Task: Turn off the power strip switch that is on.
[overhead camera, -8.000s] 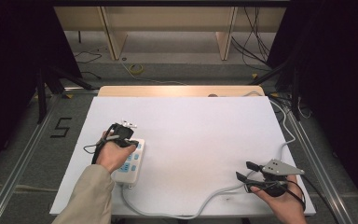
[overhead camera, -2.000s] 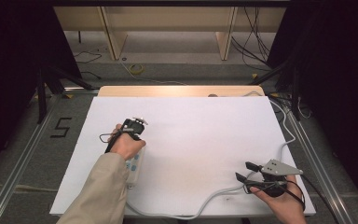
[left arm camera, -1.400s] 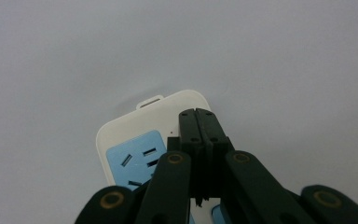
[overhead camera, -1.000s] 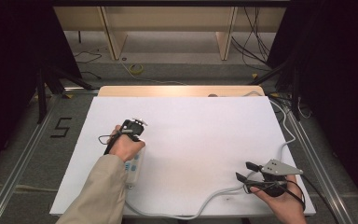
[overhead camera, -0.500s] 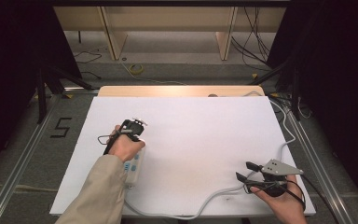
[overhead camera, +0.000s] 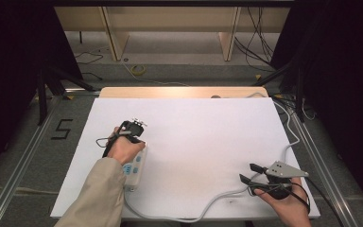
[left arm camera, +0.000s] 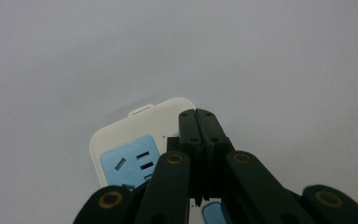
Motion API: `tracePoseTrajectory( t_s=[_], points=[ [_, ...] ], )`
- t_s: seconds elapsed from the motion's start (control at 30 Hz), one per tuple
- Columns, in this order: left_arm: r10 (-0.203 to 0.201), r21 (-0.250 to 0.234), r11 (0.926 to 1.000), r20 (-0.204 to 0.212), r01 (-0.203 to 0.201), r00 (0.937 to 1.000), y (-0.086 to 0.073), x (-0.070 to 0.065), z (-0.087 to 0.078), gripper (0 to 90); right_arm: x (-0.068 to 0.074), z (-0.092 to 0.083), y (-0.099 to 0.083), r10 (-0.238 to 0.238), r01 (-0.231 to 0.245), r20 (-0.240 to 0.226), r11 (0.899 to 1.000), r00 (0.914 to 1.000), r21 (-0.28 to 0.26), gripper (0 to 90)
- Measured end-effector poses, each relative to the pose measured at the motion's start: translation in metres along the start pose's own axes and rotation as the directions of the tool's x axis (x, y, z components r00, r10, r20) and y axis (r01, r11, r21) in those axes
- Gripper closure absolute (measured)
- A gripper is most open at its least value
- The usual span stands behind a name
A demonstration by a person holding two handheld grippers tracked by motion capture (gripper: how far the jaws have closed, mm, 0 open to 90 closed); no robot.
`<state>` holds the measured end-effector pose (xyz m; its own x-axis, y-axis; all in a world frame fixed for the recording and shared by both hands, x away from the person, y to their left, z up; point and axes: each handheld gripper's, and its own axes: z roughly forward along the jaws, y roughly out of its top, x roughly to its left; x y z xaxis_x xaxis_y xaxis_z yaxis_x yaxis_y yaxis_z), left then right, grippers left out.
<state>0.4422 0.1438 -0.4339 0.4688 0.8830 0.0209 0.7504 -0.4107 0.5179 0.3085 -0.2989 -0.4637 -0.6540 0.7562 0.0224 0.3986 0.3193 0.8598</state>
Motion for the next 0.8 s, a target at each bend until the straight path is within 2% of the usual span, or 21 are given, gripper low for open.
tracePoseTrajectory(
  t_s=[0.03, 0.23, 0.5, 0.8],
  points=[
    [-0.001, -0.008, 1.0, 0.002, 0.001, 1.0, 0.0, 0.0, -0.001, 85.9, 0.0, 0.0, 0.0, 0.001, -0.001, 0.0, 1.0, 1.0, 0.001, 41.5],
    [0.015, -0.06, 0.9981, 0.014, -0.014, 0.9998, -0.002, 0.0, -0.009, 82.7, 0.0, 0.0, 0.0, 0.001, -0.001, -0.001, 1.0, 1.0, 0.006, 41.4],
    [0.043, -0.103, 0.9939, 0.038, -0.038, 0.9984, -0.007, -0.002, -0.018, 79.6, 0.0, 0.001, 0.0, 0.0, 0.0, -0.001, 1.0, 1.0, 0.008, 41.5],
    [0.09, -0.158, 0.9845, 0.077, -0.078, 0.993, -0.014, -0.008, -0.028, 71.4, 0.001, 0.0, 0.0, 0.001, -0.001, 0.0, 1.0, 1.0, 0.007, 41.4]
  ],
)
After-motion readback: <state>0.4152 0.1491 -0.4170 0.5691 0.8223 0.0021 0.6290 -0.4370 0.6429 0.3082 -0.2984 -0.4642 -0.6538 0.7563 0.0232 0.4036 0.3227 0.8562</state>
